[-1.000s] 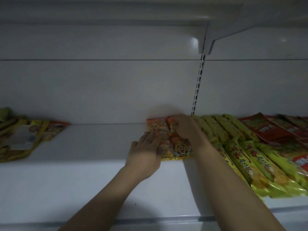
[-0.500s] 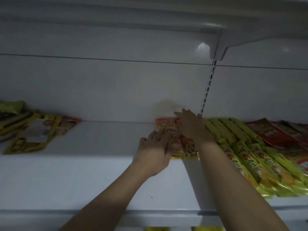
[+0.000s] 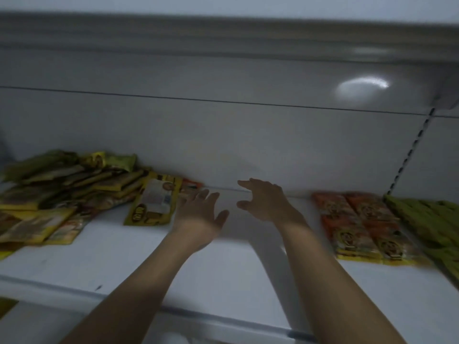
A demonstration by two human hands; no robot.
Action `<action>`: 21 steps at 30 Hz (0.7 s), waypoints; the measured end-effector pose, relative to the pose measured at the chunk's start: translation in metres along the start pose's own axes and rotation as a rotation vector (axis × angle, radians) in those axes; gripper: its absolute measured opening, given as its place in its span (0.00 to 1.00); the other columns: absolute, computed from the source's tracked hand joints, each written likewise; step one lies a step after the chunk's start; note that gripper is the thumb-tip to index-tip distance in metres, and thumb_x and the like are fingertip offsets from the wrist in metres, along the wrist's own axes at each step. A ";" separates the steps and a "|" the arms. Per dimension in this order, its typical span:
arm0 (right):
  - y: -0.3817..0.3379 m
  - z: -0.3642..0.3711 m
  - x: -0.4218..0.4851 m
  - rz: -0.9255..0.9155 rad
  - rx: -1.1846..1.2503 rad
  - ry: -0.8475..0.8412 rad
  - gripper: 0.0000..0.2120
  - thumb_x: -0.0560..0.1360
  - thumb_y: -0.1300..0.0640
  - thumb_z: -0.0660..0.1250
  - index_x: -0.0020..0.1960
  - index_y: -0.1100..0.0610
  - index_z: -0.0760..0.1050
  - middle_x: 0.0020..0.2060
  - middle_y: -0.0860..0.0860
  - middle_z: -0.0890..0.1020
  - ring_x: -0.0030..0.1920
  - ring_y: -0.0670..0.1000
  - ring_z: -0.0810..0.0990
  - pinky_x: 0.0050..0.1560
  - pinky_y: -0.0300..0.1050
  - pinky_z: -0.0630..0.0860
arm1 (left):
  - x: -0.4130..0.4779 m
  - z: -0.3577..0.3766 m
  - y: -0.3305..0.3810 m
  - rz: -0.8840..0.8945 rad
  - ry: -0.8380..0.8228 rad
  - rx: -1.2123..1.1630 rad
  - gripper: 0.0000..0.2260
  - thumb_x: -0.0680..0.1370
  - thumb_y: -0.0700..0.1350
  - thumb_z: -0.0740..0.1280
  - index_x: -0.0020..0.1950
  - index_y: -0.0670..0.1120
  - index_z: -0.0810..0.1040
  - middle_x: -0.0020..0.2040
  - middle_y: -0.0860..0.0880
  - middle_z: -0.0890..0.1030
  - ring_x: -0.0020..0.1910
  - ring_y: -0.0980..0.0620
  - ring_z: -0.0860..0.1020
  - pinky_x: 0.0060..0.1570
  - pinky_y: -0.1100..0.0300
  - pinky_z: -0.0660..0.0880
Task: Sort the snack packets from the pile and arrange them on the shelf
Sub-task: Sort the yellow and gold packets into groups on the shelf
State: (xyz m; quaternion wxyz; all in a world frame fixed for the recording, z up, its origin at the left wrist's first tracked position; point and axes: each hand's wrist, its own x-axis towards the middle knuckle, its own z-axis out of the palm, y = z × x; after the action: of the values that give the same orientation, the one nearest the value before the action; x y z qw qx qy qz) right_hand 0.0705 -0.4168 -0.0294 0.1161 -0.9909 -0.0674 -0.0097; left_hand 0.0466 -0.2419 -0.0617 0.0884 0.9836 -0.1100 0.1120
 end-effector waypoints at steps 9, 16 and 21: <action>-0.104 0.053 0.047 -0.032 0.046 0.004 0.22 0.77 0.45 0.63 0.71 0.45 0.70 0.65 0.53 0.76 0.66 0.58 0.73 0.64 0.52 0.69 | -0.009 0.008 -0.128 -0.052 0.149 0.085 0.23 0.72 0.57 0.56 0.54 0.48 0.84 0.54 0.43 0.83 0.54 0.38 0.80 0.52 0.43 0.73; -0.147 0.085 0.068 -0.073 0.097 0.023 0.22 0.79 0.48 0.59 0.72 0.45 0.64 0.71 0.48 0.70 0.71 0.55 0.67 0.69 0.60 0.62 | -0.012 0.019 -0.165 -0.026 0.189 0.089 0.17 0.70 0.56 0.60 0.46 0.49 0.85 0.47 0.47 0.84 0.47 0.40 0.81 0.45 0.46 0.75; -0.130 0.080 0.062 0.057 0.034 0.109 0.25 0.80 0.44 0.58 0.75 0.45 0.62 0.65 0.55 0.74 0.65 0.61 0.71 0.64 0.54 0.68 | -0.007 0.028 -0.166 -0.030 0.167 0.000 0.18 0.71 0.56 0.58 0.50 0.51 0.84 0.49 0.49 0.84 0.49 0.41 0.81 0.48 0.47 0.73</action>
State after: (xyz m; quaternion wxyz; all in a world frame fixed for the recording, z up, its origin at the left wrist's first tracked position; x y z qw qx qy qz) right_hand 0.1141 -0.2645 -0.0750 0.1366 -0.9883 -0.0329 -0.0592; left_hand 0.0848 -0.0865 -0.1155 0.0989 0.9725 -0.0873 0.1921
